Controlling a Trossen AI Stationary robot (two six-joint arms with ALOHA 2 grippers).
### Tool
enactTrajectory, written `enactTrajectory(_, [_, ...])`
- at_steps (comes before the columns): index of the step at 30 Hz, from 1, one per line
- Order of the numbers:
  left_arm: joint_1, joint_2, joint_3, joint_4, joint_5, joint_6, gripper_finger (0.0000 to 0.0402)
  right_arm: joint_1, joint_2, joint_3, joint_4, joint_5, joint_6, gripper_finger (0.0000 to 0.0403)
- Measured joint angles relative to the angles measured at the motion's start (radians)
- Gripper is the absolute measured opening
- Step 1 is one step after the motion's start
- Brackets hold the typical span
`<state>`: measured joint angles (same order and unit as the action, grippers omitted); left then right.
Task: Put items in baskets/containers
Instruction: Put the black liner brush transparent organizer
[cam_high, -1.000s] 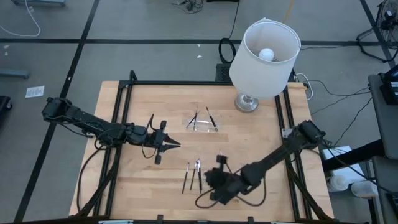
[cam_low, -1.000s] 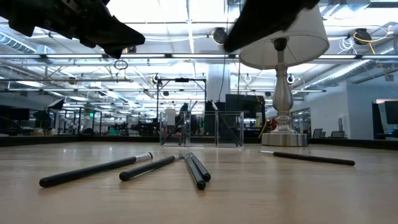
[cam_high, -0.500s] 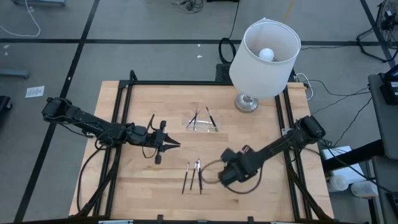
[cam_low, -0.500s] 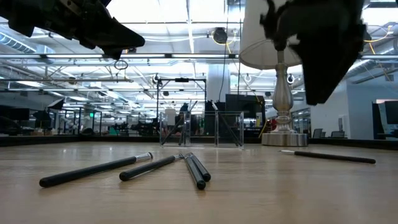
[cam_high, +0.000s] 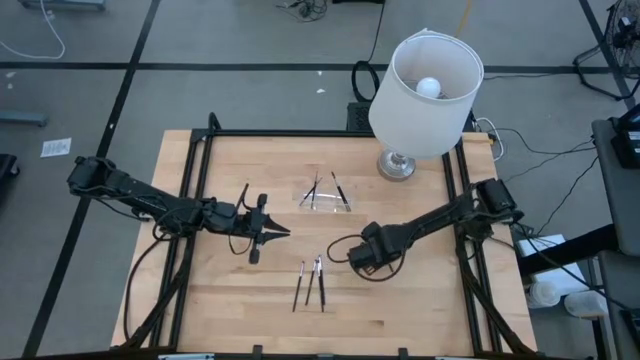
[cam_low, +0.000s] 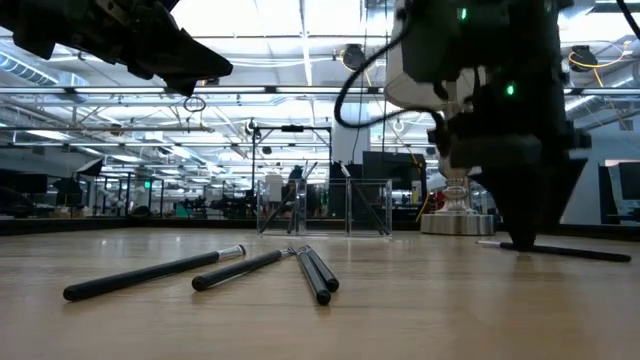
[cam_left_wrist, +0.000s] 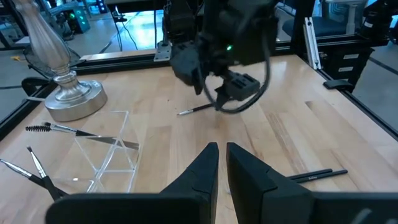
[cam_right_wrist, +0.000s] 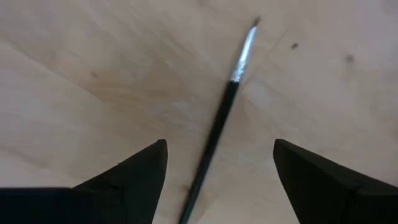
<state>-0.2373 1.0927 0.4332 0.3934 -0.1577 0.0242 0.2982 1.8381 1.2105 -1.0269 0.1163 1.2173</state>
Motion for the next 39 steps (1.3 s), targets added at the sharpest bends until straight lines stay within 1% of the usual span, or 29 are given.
enactTrajectory(4, [0.0, 0.0, 0.0, 0.0, 0.0, 0.0, 0.0042, -0.024, -0.008, -0.079, 0.122, -0.071, -0.04, 0.0262])
enactTrajectory(7, [0.0, 0.0, 0.0, 0.0, 0.0, -0.001, 0.0042, -0.031, -0.006, -0.125, 0.149, -0.095, -0.059, 0.0242])
enactTrajectory(9, [0.0, 0.0, 0.0, 0.0, 0.0, -0.001, 0.0042, -0.031, -0.006, -0.14, 0.155, -0.096, -0.059, 0.0219])
enactTrajectory(12, [0.0, 0.0, 0.0, 0.0, 0.0, -0.001, 0.0042, -0.029, -0.004, -0.152, 0.169, -0.101, -0.064, 0.0175])
enactTrajectory(16, [0.0, 0.0, 0.0, 0.0, 0.0, -0.002, 0.0042, -0.03, -0.004, -0.158, 0.218, -0.149, -0.099, 0.0109])
enactTrajectory(20, [0.0, 0.0, 0.0, -0.001, 0.0, -0.003, 0.0042, -0.029, -0.004, -0.159, 0.253, -0.164, -0.127, 0.0054])
enactTrajectory(25, [0.0, 0.0, 0.0, -0.001, 0.0, -0.003, 0.0042, -0.029, -0.004, -0.16, 0.264, -0.168, -0.167, 0.0009])
enactTrajectory(28, [0.0, 0.0, 0.0, -0.001, 0.0, -0.003, 0.0042, -0.029, -0.003, -0.159, 0.265, -0.164, -0.188, 0.0005])
enactTrajectory(30, [0.0, 0.0, 0.0, -0.001, 0.0, -0.003, 0.0042, -0.024, -0.012, -0.149, 0.261, -0.139, -0.194, 0.0004])
enactTrajectory(32, [0.0, 0.0, 0.0, -0.001, 0.0, -0.003, 0.0042, -0.01, -0.037, -0.136, 0.269, -0.092, -0.21, 0.0002])
enactTrajectory(35, [0.0, 0.0, 0.0, 0.0, 0.0, -0.001, 0.0042, 0.015, -0.085, -0.124, 0.277, 0.0, -0.219, 0.0001])
enactTrajectory(39, [0.0, 0.0, 0.0, -0.001, -0.001, 0.002, 0.0042, 0.046, -0.185, -0.11, 0.341, 0.124, -0.218, 0.0001])
